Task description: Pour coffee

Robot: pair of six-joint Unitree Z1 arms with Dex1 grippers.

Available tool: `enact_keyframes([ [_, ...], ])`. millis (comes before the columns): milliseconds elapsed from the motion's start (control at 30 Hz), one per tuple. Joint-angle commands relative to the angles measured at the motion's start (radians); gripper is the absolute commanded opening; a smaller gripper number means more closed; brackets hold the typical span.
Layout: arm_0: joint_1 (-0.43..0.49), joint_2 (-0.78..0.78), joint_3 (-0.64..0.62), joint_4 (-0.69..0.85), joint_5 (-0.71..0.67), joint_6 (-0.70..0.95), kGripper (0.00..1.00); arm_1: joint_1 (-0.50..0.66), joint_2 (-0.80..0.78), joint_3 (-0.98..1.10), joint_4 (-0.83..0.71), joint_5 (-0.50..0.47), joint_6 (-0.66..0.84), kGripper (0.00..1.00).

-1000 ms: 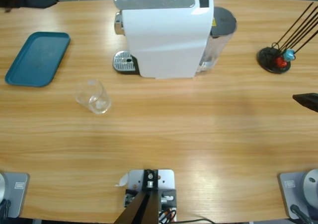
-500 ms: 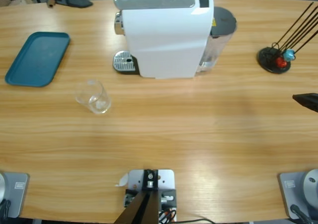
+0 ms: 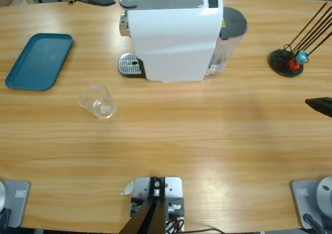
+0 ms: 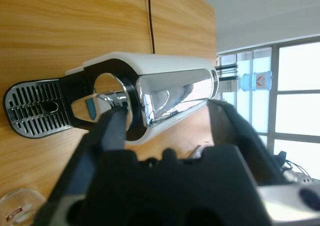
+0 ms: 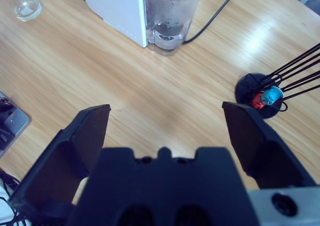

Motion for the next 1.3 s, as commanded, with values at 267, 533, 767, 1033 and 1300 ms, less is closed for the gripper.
enact_keyframes([
  [267, -0.016, 0.061, 0.010, -0.013, -0.038, -0.012, 0.224, 0.009, 0.030, 0.010, 0.002, 0.012, -0.003, 1.000],
  [533, -0.016, 0.057, 0.016, -0.012, -0.031, -0.002, 0.000, 0.009, 0.027, 0.010, 0.003, 0.012, -0.003, 1.000],
  [767, -0.016, 0.053, 0.012, -0.020, -0.068, 0.002, 0.000, 0.009, 0.028, 0.011, 0.003, 0.012, -0.003, 1.000],
  [1033, -0.019, 0.010, -0.120, -0.027, -0.073, -0.010, 0.000, 0.009, 0.027, 0.011, 0.003, 0.012, -0.004, 1.000],
  [1300, -0.054, 0.011, -0.205, -0.051, -0.107, 0.006, 0.000, 0.009, 0.020, 0.013, 0.001, 0.012, -0.005, 1.000],
])
